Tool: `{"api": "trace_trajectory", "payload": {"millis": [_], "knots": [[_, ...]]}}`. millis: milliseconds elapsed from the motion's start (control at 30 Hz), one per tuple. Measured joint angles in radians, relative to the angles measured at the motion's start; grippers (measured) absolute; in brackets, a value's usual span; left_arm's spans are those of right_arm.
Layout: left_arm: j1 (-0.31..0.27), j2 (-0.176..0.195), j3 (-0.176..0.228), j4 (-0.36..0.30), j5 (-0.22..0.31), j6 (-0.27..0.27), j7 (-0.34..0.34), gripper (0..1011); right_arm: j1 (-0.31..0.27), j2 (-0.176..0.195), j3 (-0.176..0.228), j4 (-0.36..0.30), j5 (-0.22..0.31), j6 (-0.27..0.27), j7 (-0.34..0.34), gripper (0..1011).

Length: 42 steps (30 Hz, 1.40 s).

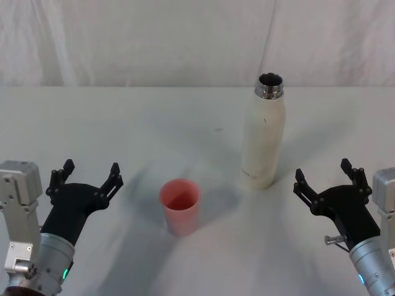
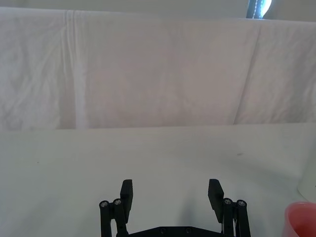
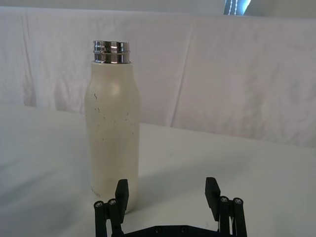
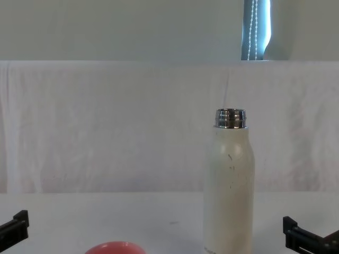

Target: Grasp the thermos with one hand and pour water into the cup lid.

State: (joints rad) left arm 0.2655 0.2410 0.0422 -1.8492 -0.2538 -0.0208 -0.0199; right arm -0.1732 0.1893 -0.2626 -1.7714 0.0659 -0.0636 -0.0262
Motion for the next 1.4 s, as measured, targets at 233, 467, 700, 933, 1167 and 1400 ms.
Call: {"api": "trace_trajectory", "payload": {"millis": [233, 467, 700, 933, 1167, 1400], "knots": [[0.0, 0.0, 0.0, 0.0, 0.0, 0.0, 0.0, 1001, 0.0, 0.0, 0.0, 0.0, 0.0, 0.0, 0.0, 1001], [0.0, 0.0, 0.0, 0.0, 0.0, 0.0, 0.0, 1001, 0.0, 0.0, 0.0, 0.0, 0.0, 0.0, 0.0, 1001], [0.0, 0.0, 0.0, 0.0, 0.0, 0.0, 0.0, 1001, 0.0, 0.0, 0.0, 0.0, 0.0, 0.0, 0.0, 1001], [0.0, 0.0, 0.0, 0.0, 0.0, 0.0, 0.0, 1001, 0.0, 0.0, 0.0, 0.0, 0.0, 0.0, 0.0, 1001], [0.0, 0.0, 0.0, 0.0, 0.0, 0.0, 0.0, 1001, 0.0, 0.0, 0.0, 0.0, 0.0, 0.0, 0.0, 1001], [0.0, 0.0, 0.0, 0.0, 0.0, 0.0, 0.0, 1001, 0.0, 0.0, 0.0, 0.0, 0.0, 0.0, 0.0, 1001]]}}
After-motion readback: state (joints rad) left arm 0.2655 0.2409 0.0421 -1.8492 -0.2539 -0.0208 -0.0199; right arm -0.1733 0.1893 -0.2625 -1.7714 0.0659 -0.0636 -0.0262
